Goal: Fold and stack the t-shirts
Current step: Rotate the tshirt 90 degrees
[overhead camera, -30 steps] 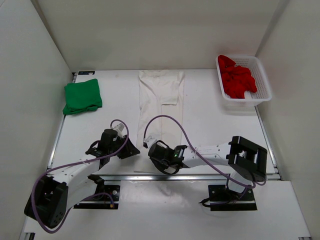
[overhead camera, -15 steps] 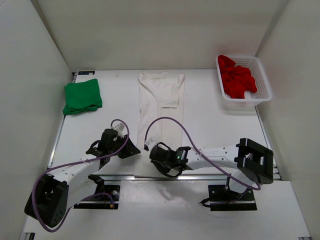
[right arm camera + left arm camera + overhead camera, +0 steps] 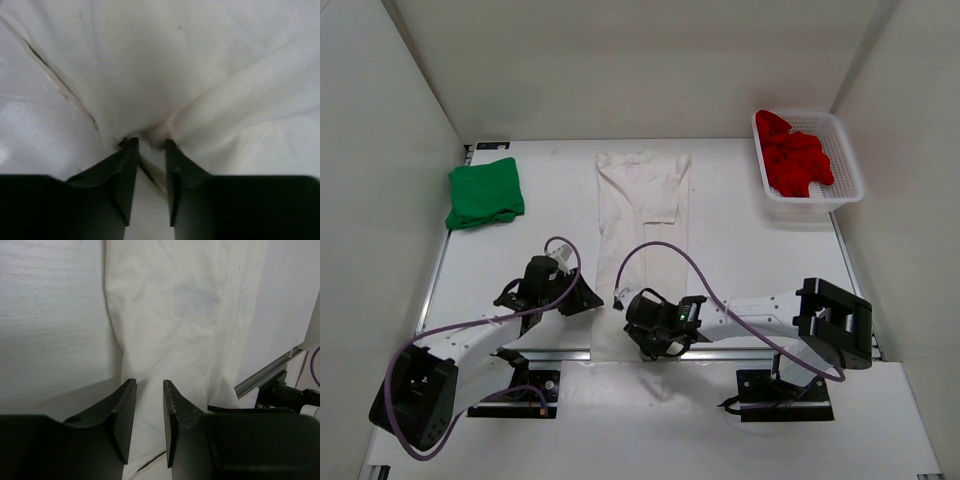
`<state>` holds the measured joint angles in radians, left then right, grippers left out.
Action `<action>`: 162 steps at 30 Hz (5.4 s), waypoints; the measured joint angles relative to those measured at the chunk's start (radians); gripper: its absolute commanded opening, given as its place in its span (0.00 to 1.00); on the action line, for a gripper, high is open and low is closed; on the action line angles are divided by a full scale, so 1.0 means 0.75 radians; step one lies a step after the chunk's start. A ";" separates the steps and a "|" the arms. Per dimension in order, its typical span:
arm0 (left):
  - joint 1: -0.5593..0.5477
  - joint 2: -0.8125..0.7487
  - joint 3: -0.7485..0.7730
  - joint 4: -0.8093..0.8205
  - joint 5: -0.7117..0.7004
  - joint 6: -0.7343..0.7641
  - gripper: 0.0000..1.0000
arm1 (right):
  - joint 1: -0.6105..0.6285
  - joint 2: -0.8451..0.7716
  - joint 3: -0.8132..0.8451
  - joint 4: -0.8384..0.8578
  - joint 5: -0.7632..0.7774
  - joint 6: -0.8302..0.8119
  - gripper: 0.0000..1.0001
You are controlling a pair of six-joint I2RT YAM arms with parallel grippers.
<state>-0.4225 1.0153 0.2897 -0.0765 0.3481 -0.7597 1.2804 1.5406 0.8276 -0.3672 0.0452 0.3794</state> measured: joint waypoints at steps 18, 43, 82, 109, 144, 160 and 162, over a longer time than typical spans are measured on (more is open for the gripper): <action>0.123 0.529 0.357 0.104 -0.101 0.020 0.54 | -1.007 -0.367 -0.378 0.426 -0.473 0.122 0.00; 0.146 1.135 0.995 0.163 -0.242 0.012 0.28 | -1.264 0.225 0.188 0.759 -0.522 0.163 0.44; -0.133 0.856 0.619 0.320 -0.054 -0.057 0.29 | -1.467 -0.099 -0.057 0.579 -0.248 0.187 0.22; -0.067 1.518 1.350 0.298 0.054 -0.162 0.27 | -1.515 1.607 2.286 -0.023 -0.925 -0.086 0.46; -0.031 1.558 1.410 0.233 0.055 -0.141 0.27 | -1.551 1.690 2.279 0.162 -1.185 0.112 0.32; -0.031 1.596 1.469 0.214 0.055 -0.149 0.26 | -1.552 1.721 2.264 0.202 -1.233 0.142 0.08; -0.029 1.599 1.470 0.218 0.058 -0.153 0.26 | -1.552 1.727 2.260 0.205 -1.242 0.158 0.00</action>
<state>-0.4442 2.2143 1.3922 0.0872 0.3916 -0.8742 0.1165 2.8357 2.5229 -0.2131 -0.8864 0.4980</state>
